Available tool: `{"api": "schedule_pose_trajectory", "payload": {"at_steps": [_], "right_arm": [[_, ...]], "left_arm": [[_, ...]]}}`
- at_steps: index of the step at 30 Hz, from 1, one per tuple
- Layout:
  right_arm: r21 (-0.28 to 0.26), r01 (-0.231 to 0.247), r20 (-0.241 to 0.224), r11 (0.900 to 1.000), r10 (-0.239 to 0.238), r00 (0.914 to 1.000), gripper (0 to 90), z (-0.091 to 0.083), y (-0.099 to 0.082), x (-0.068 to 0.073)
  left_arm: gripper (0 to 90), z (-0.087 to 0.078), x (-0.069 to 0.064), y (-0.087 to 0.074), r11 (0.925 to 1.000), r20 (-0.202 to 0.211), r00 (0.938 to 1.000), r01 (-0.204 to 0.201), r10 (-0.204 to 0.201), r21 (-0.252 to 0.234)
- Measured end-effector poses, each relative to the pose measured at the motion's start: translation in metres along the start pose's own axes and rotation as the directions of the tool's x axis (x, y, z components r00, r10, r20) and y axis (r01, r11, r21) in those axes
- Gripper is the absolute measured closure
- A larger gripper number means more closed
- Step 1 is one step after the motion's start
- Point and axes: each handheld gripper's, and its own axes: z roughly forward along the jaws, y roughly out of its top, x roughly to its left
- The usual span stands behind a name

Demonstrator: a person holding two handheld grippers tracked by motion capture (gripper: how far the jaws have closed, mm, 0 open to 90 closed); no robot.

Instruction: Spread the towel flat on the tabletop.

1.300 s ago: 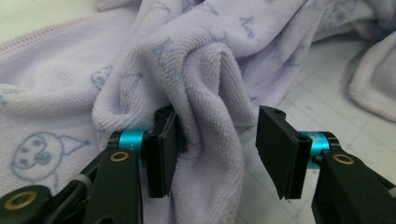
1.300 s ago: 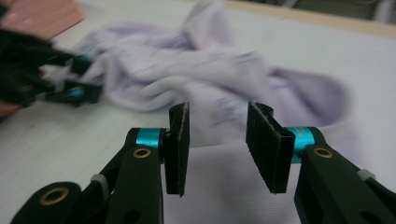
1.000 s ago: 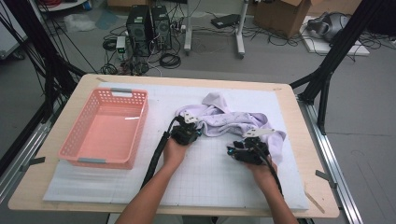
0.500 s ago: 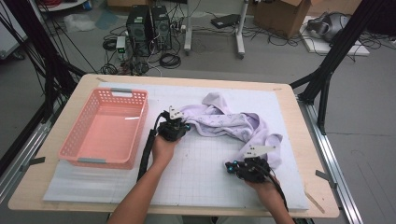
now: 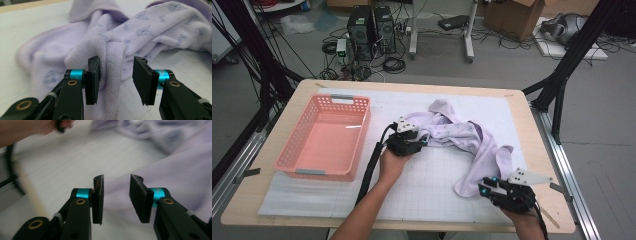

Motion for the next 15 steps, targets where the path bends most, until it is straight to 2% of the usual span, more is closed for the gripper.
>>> {"api": "schedule_pose_trajectory", "payload": {"at_steps": [2,3,4,6,7,8,9,10,11,12,13,14,15], "right_arm": [[0.003,0.013,0.05,0.9999,-0.013,0.9987,62.4,0.005,0.007,-0.004],[0.017,0.022,0.076,0.9996,-0.023,0.9969,61.6,0.011,0.011,-0.006],[0.038,0.036,0.104,0.9986,-0.04,0.9938,60.9,0.018,0.015,-0.007],[0.069,0.046,0.129,0.9965,-0.055,0.9901,55.9,0.034,0.02,-0.009],[0.083,0.055,0.162,0.995,-0.068,0.9844,54.6,0.044,0.023,-0.009],[0.083,0.055,0.162,0.995,-0.068,0.9844,54.6,0.044,0.023,-0.009],[0.123,0.048,0.21,0.9912,-0.073,0.975,50.4,0.062,0.026,-0.012],[0.141,0.041,0.226,0.9892,-0.072,0.9716,49.4,0.069,0.027,-0.014],[0.183,0.033,0.241,0.9826,-0.078,0.9673,49.7,0.081,0.026,-0.017],[0.209,0.034,0.245,0.9774,-0.086,0.9656,51.8,0.087,0.026,-0.017],[0.232,0.043,0.249,0.9717,-0.102,0.9631,54.1,0.094,0.024,-0.017],[0.229,0.065,0.247,0.9712,-0.122,0.9612,63.3,0.095,0.025,-0.015],[0.242,0.077,0.229,0.9672,-0.134,0.9643,77.8,0.094,0.027,-0.014]], "left_arm": [[55.0,0.008,-0.003,-0.001,0.9998,0.002,1.0,-0.006,0.005,0.021],[50.7,0.013,-0.003,-0.002,0.9995,-0.009,0.9999,-0.005,0.005,0.032],[46.4,0.017,-0.004,-0.003,0.9991,-0.013,0.9999,0.009,-0.009,0.041],[43.3,0.025,-0.004,-0.005,0.9978,-0.013,0.999,0.043,-0.042,0.05],[42.0,0.028,-0.004,-0.005,0.997,-0.015,0.9985,0.053,-0.052,0.058],[41.3,0.028,-0.004,-0.005,0.997,-0.015,0.9985,0.053,-0.052,0.058],[40.8,0.035,-0.005,-0.005,0.9951,-0.027,0.9983,0.054,-0.052,0.083],[41.3,0.038,-0.006,-0.005,0.9939,-0.043,0.998,0.05,-0.046,0.098],[44.0,0.04,-0.007,-0.005,0.9941,-0.057,0.9976,0.046,-0.041,0.098],[50.5,0.04,-0.007,-0.005,0.9933,-0.081,0.996,0.046,-0.038,0.106],[60.6,0.039,-0.006,-0.005,0.9938,-0.087,0.9954,0.05,-0.041,0.1],[72.3,0.037,-0.004,-0.004,0.9951,-0.093,0.9954,0.033,-0.024,0.093],[79.1,0.034,-0.002,-0.003,0.9956,-0.11,0.9939,0.02,-0.009,0.091]]}}
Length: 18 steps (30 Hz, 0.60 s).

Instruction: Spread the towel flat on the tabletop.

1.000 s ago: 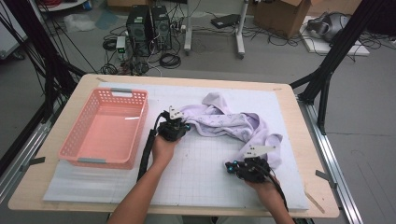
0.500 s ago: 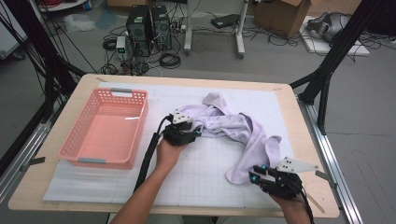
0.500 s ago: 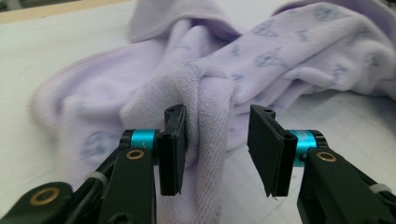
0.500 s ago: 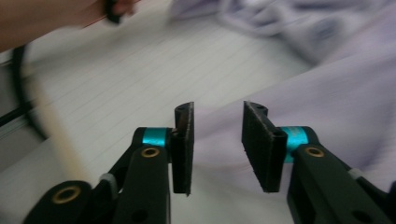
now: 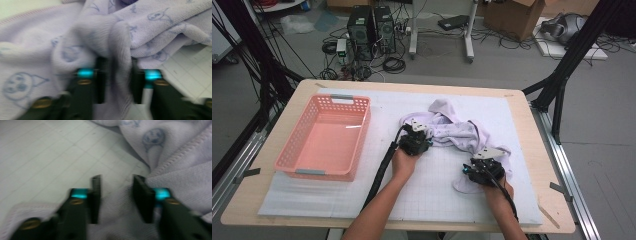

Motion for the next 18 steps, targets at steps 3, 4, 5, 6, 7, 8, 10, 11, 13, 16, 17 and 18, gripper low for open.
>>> {"api": "schedule_pose_trajectory", "payload": {"at_steps": [3,4,5,6,7,8,10,11,13,16,17,18], "right_arm": [[-0.014,0.012,-0.14,0.9998,-0.014,0.99,86.3,-0.012,0.005,-0.001],[-0.04,0.002,-0.178,0.9992,-0.009,0.984,86.5,-0.017,0.008,-0.003],[-0.04,0.002,-0.178,0.9992,-0.009,0.984,86.5,-0.017,0.008,-0.003],[-0.091,-0.051,-0.189,0.9946,0.033,0.9814,86.8,-0.031,0.015,-0.012],[-0.111,-0.072,-0.187,0.9912,0.05,0.9811,86.8,-0.035,0.017,-0.017],[-0.146,-0.108,-0.185,0.9834,0.08,0.9795,86.8,-0.042,0.02,-0.028],[-0.187,-0.142,-0.158,0.9719,0.113,0.981,86.8,-0.051,0.023,-0.045],[-0.187,-0.142,-0.158,0.9719,0.113,0.981,86.8,-0.051,0.023,-0.045],[-0.227,-0.211,-0.129,0.9508,0.185,0.9743,86.8,-0.059,0.022,-0.071],[-0.226,-0.3,-0.023,0.9268,0.303,0.9528,86.8,-0.062,0.008,-0.119],[-0.219,-0.311,-0.002,0.9248,0.319,0.9479,86.8,-0.061,0.004,-0.127],[-0.219,-0.311,-0.002,0.9248,0.319,0.9479,86.8,-0.061,0.004,-0.127]], "left_arm": [[81.4,-0.011,0.013,0.002,0.9986,-0.026,0.9991,0.033,-0.034,-0.041],[81.6,-0.015,0.019,0.002,0.9977,-0.035,0.9983,0.045,-0.047,-0.051],[81.7,-0.015,0.019,0.002,0.9977,-0.035,0.9983,0.045,-0.047,-0.051],[81.7,-0.02,0.026,0.003,0.9966,-0.054,0.9971,0.05,-0.054,-0.066],[81.7,-0.02,0.026,0.003,0.9966,-0.054,0.9971,0.05,-0.054,-0.066],[81.7,-0.024,0.033,0.003,0.9944,-0.058,0.9952,0.074,-0.079,-0.075],[81.7,-0.027,0.036,0.003,0.9939,-0.069,0.9943,0.076,-0.081,-0.081],[81.7,-0.027,0.036,0.003,0.9939,-0.069,0.9943,0.076,-0.081,-0.081],[81.7,-0.028,0.039,0.003,0.9928,-0.069,0.9933,0.087,-0.092,-0.082],[81.5,-0.026,0.041,0.001,0.9919,-0.062,0.9929,0.096,-0.101,-0.083],[81.4,-0.025,0.041,0.001,0.9911,-0.063,0.9925,0.099,-0.105,-0.09],[81.2,-0.025,0.041,0.001,0.9911,-0.063,0.9925,0.099,-0.105,-0.09]]}}
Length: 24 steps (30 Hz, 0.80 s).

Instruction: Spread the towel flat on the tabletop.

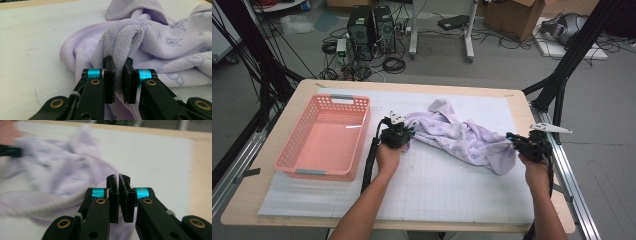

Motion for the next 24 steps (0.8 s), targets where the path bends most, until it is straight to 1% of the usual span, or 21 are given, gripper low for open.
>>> {"api": "schedule_pose_trajectory", "payload": {"at_steps": [1,3,4,6,7,8,9,10,11,12,13,14,15,16,17,18,20,21,22,23,24], "right_arm": [[0.02,-0.01,0.078,0.9998,0.008,0.9969,86.7,0.0,-0.004,-0.019],[0.031,-0.01,0.146,0.9995,0.005,0.9892,85.7,-0.002,-0.006,-0.031],[0.037,-0.009,0.169,0.9993,0.002,0.9856,83.1,-0.004,-0.007,-0.034],[0.029,-0.012,0.196,0.9995,0.006,0.9805,73.4,-0.008,-0.009,-0.037],[0.015,-0.003,0.222,0.9999,0.0,0.975,70.1,-0.012,-0.01,-0.037],[-0.004,-0.004,0.236,1.0,0.005,0.9716,68.9,-0.017,-0.011,-0.036],[-0.027,-0.006,0.232,0.9996,0.012,0.9726,67.7,-0.023,-0.011,-0.034],[-0.042,0.012,0.237,0.999,-0.002,0.9716,67.7,-0.027,-0.011,-0.03],[-0.042,0.012,0.237,0.999,-0.002,0.9716,67.7,-0.027,-0.011,-0.03],[-0.067,0.057,0.195,0.9961,-0.043,0.9799,67.7,-0.034,-0.01,-0.015],[-0.067,0.057,0.195,0.9961,-0.043,0.9799,67.7,-0.034,-0.01,-0.015],[-0.066,0.111,0.156,0.9917,-0.099,0.9828,67.7,-0.035,-0.011,0.003],[-0.06,0.125,0.13,0.9904,-0.116,0.9846,67.7,-0.033,-0.012,0.009],[-0.06,0.125,0.13,0.9904,-0.116,0.9846,67.7,-0.033,-0.012,0.009],[-0.04,0.153,0.108,0.9874,-0.148,0.9831,67.0,-0.029,-0.014,0.019],[-0.006,0.223,0.071,0.9747,-0.222,0.9724,65.0,-0.019,-0.021,0.034],[0.016,0.265,0.037,0.9642,-0.265,0.9635,61.3,-0.01,-0.029,0.044],[0.016,0.265,0.037,0.9642,-0.265,0.9635,61.3,-0.01,-0.029,0.044],[0.021,0.275,-0.003,0.9611,-0.275,0.9614,60.4,-0.004,-0.033,0.048],[0.027,0.305,-0.091,0.9519,-0.302,0.9491,58.1,0.006,-0.039,0.058],[0.025,0.325,-0.121,0.9453,-0.32,0.9397,58.1,0.008,-0.04,0.062]], "left_arm": [[80.8,0.001,0.0,-0.001,1.0,0.0,1.0,-0.001,0.001,0.0],[78.5,0.002,0.0,-0.001,1.0,0.014,0.9999,0.001,-0.001,-0.002],[74.4,0.002,0.0,-0.001,1.0,0.022,0.9997,0.009,-0.009,-0.003],[58.6,0.0,0.0,-0.002,0.9994,0.044,0.9985,0.034,-0.033,-0.006],[54.5,-0.001,0.0,-0.002,0.9992,0.063,0.9973,0.037,-0.036,-0.012],[53.1,-0.003,-0.001,-0.003,0.9994,0.078,0.9965,0.03,-0.028,-0.018],[52.9,-0.003,-0.001,-0.003,0.9994,0.078,0.9965,0.03,-0.028,-0.018],[52.7,-0.008,-0.004,-0.004,0.9999,0.101,0.9949,-0.003,0.005,-0.013],[52.6,-0.008,-0.004,-0.004,0.9999,0.101,0.9949,-0.003,0.005,-0.013],[52.9,-0.013,-0.008,-0.005,0.9988,0.122,0.9917,-0.037,0.04,-0.033],[53.8,-0.013,-0.008,-0.005,0.9988,0.122,0.9917,-0.037,0.04,-0.033],[54.1,-0.017,-0.01,-0.007,0.9977,0.137,0.9894,-0.043,0.05,-0.052],[54.1,-0.017,-0.01,-0.007,0.9977,0.137,0.9894,-0.043,0.05,-0.052],[54.1,-0.019,-0.011,-0.008,0.9973,0.149,0.9872,-0.047,0.055,-0.056],[54.0,-0.02,-0.011,-0.01,0.9972,0.161,0.9855,-0.045,0.054,-0.059],[53.0,-0.022,-0.012,-0.012,0.9967,0.169,0.9837,-0.051,0.061,-0.063],[51.4,-0.026,-0.012,-0.019,0.9966,0.19,0.9796,-0.054,0.065,-0.062],[49.9,-0.026,-0.012,-0.019,0.9966,0.19,0.9796,-0.054,0.065,-0.062],[49.9,-0.028,-0.012,-0.021,0.9965,0.192,0.9789,-0.059,0.069,-0.059],[48.6,-0.031,-0.013,-0.025,0.9958,0.196,0.9774,-0.069,0.079,-0.06],[47.8,-0.033,-0.014,-0.026,0.9951,0.195,0.9767,-0.08,0.09,-0.058]]}}
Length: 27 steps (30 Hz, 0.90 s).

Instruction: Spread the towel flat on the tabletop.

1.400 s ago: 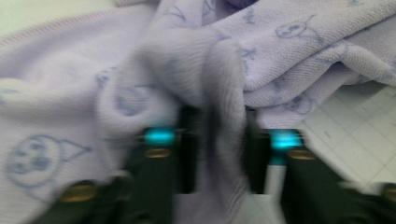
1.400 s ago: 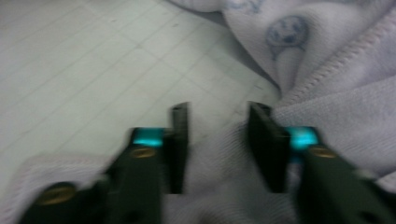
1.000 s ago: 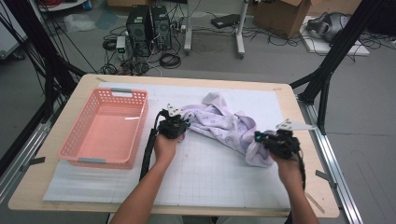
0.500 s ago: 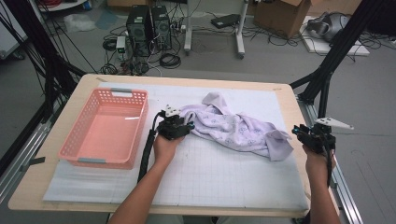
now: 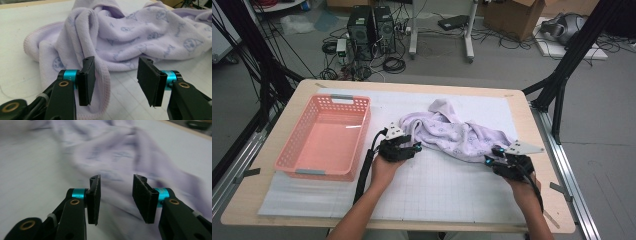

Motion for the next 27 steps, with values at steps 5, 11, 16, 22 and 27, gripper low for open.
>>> {"api": "schedule_pose_trajectory", "payload": {"at_steps": [5,11,16,22,27], "right_arm": [[0.069,0.111,-0.06,0.9914,-0.107,0.9924,57.5,0.021,0.008,0.023],[0.167,0.158,0.048,0.9733,-0.168,0.9847,61.7,0.045,0.009,0.025],[0.137,-0.009,0.0,0.9906,0.009,1.0,84.9,0.05,0.023,-0.006],[0.033,-0.233,0.036,0.9719,0.232,0.9721,83.3,0.051,0.034,-0.044],[0.029,-0.3,0.137,0.9534,0.294,0.946,82.5,0.064,0.038,-0.062]], "left_arm": [[46.3,-0.012,-0.005,-0.011,0.999,0.032,0.9985,-0.045,0.045,-0.002],[44.4,-0.02,-0.007,-0.017,0.9985,0.041,0.9977,-0.055,0.054,0.006],[42.9,-0.025,-0.01,-0.021,0.9971,0.056,0.9957,-0.075,0.074,0.014],[42.9,-0.029,-0.011,-0.022,0.998,0.069,0.9956,-0.064,0.063,0.005],[43.6,-0.033,-0.012,-0.029,0.9974,0.076,0.9946,-0.071,0.071,-0.007]]}}
